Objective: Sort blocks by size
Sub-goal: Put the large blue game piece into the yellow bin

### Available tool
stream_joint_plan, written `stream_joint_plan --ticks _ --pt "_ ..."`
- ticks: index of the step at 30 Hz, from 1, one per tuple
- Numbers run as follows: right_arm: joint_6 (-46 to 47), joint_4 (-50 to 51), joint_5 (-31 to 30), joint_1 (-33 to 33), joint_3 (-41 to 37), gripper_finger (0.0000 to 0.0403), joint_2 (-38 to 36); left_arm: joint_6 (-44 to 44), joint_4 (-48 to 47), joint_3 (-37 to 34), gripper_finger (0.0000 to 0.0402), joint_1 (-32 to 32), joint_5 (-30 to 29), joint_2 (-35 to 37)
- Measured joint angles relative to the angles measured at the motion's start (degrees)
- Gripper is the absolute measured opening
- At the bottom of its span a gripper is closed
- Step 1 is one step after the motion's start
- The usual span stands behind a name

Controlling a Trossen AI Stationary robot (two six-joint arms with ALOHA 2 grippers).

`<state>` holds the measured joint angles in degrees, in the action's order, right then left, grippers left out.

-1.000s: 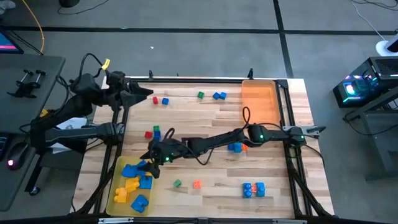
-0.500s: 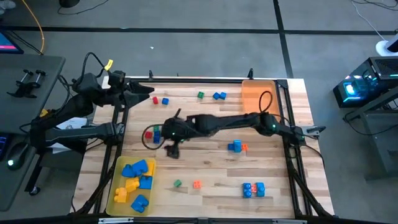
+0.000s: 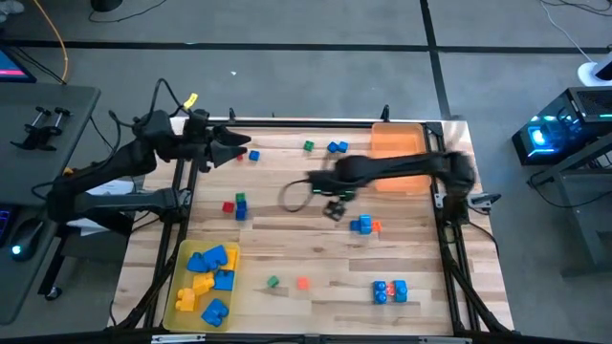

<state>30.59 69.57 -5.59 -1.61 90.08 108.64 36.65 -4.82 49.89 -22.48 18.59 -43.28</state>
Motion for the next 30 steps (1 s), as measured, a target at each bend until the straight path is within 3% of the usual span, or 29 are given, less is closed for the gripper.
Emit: stream_joint_plan --ticks 6,11,18,23,30 --pt "40.41 -9.23 3.48 5.9 -25.47 0.0311 -24.75 -5.32 -0.04 0.0 0.0307 0.0 -0.41 -3.64" --pt "60.47 -20.78 1.22 12.63 -35.26 0.0311 -30.95 -6.9 -0.68 0.0 0.0307 0.0 -2.13 -9.49" --pt "61.6 -20.75 -2.37 11.71 -34.53 0.0311 -23.29 -2.87 -7.94 -0.01 0.0307 0.49 -4.1 -17.93" --pt "58.87 -20.66 -1.48 10.19 -33.68 0.0305 -18.89 -2.82 -9.81 -0.04 0.0307 2.78 -4.05 -21.07" --pt "57.63 -20.56 0.88 9.88 -33.57 0.0248 -16.7 -2.82 -8.94 -0.02 0.0307 5.83 -5.93 -21.91"
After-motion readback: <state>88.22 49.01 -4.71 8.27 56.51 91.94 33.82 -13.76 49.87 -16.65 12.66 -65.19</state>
